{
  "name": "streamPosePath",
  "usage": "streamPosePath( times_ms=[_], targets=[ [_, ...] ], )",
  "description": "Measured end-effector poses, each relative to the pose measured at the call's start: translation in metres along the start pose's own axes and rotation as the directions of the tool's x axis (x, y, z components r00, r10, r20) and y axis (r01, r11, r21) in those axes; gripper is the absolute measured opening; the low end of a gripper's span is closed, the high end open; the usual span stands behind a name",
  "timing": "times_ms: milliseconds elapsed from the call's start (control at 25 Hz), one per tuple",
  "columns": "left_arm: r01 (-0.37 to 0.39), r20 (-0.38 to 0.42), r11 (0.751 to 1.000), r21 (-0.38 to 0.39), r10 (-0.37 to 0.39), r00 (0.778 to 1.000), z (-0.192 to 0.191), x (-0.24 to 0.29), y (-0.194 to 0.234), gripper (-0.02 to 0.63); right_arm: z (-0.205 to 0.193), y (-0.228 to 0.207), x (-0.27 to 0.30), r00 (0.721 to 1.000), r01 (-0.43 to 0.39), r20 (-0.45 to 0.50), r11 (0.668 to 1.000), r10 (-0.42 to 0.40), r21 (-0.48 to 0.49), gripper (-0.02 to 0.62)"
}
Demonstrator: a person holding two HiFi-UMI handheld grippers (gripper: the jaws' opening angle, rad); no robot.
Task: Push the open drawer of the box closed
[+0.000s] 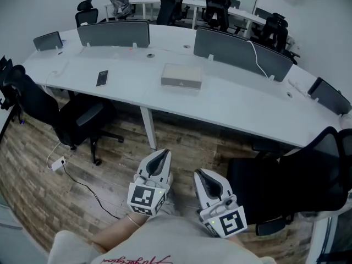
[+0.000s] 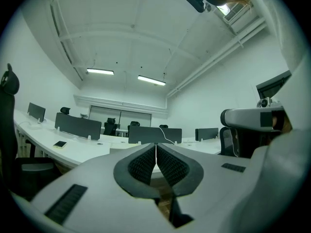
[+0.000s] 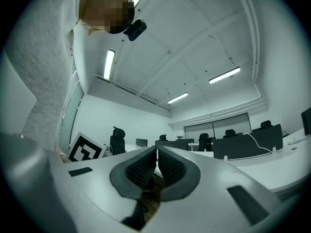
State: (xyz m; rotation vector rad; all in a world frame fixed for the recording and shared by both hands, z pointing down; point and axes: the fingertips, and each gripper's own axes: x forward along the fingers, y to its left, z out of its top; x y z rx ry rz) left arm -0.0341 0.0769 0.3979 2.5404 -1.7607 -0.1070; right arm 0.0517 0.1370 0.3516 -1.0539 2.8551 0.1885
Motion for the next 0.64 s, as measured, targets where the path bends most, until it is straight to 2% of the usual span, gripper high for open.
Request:
streamPosePath(
  times_ms=[360, 640],
  targets=[
    [0.014, 0.009, 1.0, 0.001, -0.014, 1.0, 0.002, 0.002, -0.003, 0.021, 0.0, -0.004, -0.002, 1.0, 0.021, -0.011, 0.999, -0.02, 0.029, 0.023],
    [0.033, 0.025, 0.999, 0.04, -0.034, 0.999, 0.01, 0.006, -0.01, 0.021, 0.002, -0.008, -0.002, 1.0, 0.026, -0.007, 1.0, -0.026, 0.013, 0.023]
  ],
)
